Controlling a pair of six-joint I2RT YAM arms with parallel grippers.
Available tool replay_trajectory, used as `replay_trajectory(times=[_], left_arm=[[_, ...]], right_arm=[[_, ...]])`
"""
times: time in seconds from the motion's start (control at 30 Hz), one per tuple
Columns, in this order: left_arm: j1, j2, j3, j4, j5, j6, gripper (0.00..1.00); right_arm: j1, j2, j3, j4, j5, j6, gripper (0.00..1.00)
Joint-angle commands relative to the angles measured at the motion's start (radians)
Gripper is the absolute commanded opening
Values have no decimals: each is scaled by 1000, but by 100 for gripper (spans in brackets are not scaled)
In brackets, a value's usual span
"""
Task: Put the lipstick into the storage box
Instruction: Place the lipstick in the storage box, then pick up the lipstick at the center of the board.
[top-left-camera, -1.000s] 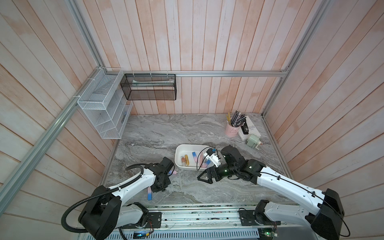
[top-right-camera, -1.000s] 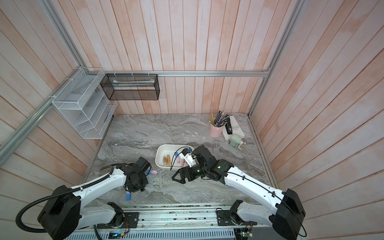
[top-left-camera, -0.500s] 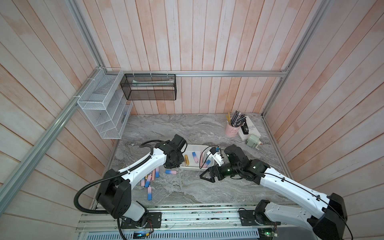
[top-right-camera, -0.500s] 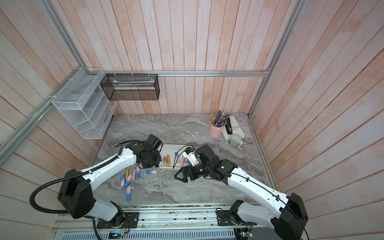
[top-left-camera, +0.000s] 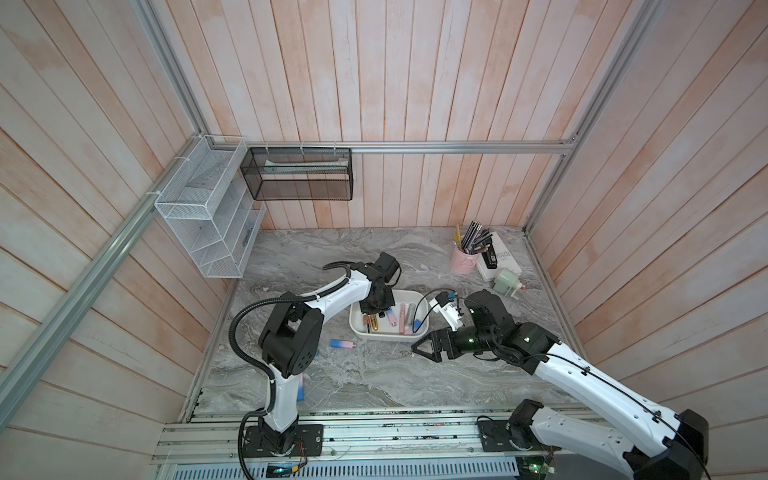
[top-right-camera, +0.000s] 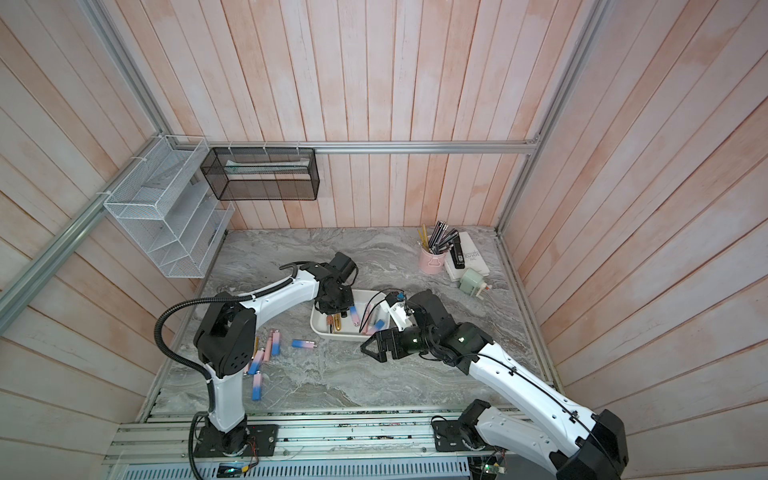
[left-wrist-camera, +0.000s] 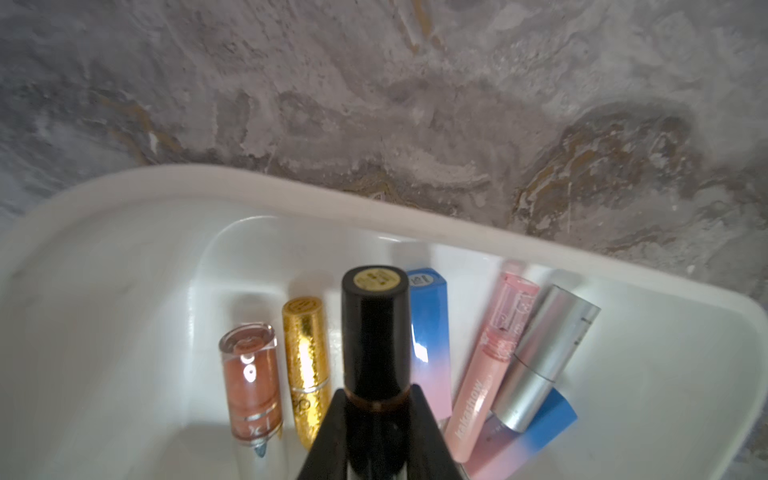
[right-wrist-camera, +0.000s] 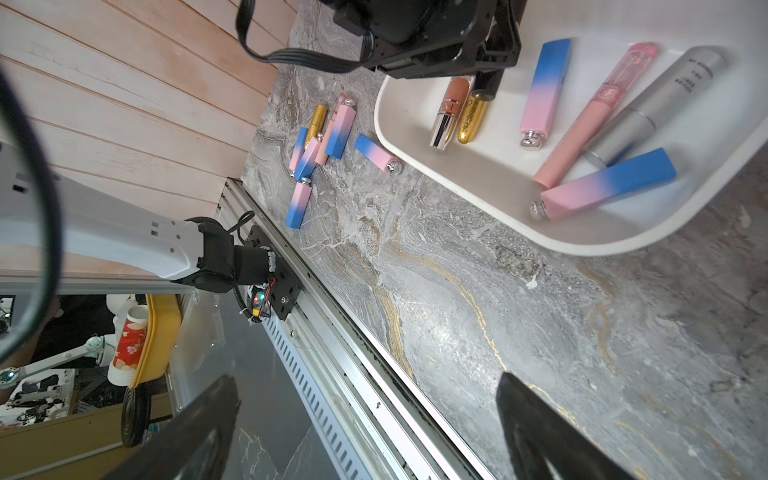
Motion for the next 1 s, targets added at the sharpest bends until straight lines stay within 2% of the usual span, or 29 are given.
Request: replay_trajectory(times=[0.0,0.03,0.1,0.2,0.33,0.43,0.53,0.77,0.97], left_arm=[[-11,31,35,19,32,32,18],[-12,38,39,19,34,34,20],[-15,48,47,15,35,41,33],[-19,44,63,6,27,49,44],[-22,3,80,-21,4,50,49],[-20,-83,52,-47,-40,39,50],[-1,-207,-45,-60,-81,18,52],[128,-496,-444,-35,-130,-52,55],[197,-625,-661,-34,-189,-116,55]], right_arm=[[-15,-22,-18,-47,17,10,98],[-17,-25,-19,-50,17,10,98],[-23,-29,-21,-54,15,10,98],[-29,-26,-23,-54,6,9,98],[-37,-8,-13,-54,-7,-8,98],[-42,18,4,-50,-22,-28,98],[-43,50,26,-44,-40,-55,98],[-45,126,95,-41,-74,-118,98],[-45,146,109,-50,-101,-155,98]])
